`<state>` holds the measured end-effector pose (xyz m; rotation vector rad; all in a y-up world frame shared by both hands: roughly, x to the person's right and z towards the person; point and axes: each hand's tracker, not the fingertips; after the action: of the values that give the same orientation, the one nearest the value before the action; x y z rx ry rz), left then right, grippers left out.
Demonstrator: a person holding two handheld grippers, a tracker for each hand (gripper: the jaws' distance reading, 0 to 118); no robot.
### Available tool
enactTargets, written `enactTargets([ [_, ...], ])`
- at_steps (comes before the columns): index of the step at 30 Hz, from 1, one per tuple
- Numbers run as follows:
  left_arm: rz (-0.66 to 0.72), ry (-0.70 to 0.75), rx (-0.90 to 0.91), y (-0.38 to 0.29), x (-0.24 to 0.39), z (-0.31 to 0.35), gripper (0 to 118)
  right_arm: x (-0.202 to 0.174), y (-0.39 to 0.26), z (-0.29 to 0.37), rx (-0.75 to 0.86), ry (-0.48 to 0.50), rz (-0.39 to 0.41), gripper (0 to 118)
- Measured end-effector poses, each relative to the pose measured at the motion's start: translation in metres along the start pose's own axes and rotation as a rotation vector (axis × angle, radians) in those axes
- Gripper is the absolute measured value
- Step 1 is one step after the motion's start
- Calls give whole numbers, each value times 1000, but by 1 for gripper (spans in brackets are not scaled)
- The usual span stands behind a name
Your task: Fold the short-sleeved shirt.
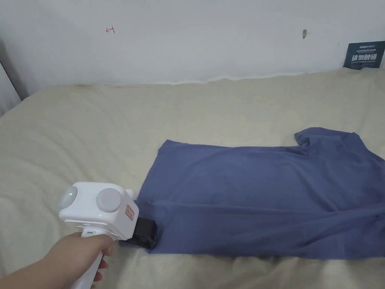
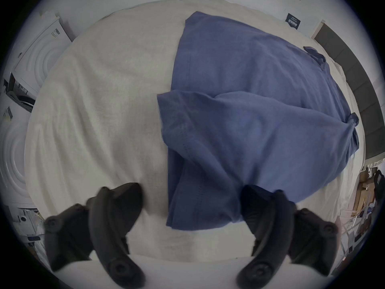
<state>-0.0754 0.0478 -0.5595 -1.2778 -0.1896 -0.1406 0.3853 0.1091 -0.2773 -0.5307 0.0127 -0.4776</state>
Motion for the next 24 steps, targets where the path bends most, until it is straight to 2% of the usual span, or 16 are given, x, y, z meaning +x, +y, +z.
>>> enactTargets([
  [1,-11,-7,4,0,2,3,73,1,0,0,-2,1,1,0],
  [4,-75,7,34,2,10,14,57,4,-2,2,-7,-7,3,0],
  [5,-109,37,50,3,14,16,29,6,-1,3,-8,-10,1,0],
  [6,-119,-43,52,3,18,18,10,8,-1,4,-7,-13,-2,0],
  [9,-217,50,51,5,34,19,8,22,14,7,25,-35,-23,0],
  [12,-235,52,64,7,34,23,8,44,46,5,50,-190,28,0],
  [13,-228,48,68,8,33,25,8,56,60,-1,21,-211,33,0],
  [17,-211,33,79,6,34,32,8,96,106,-44,-311,-224,-39,0],
  [18,-212,31,82,5,35,32,8,101,112,-54,-338,-237,-27,0],
  [20,-205,28,90,3,36,34,8,103,123,-72,-394,-292,59,0],
  [22,-200,21,88,2,36,33,8,105,131,-89,-446,-303,81,1],
  [23,-202,23,83,2,37,33,8,107,135,-98,-489,-294,66,19],
  [24,-204,24,83,0,37,32,8,110,137,-106,-514,-290,47,51],
])
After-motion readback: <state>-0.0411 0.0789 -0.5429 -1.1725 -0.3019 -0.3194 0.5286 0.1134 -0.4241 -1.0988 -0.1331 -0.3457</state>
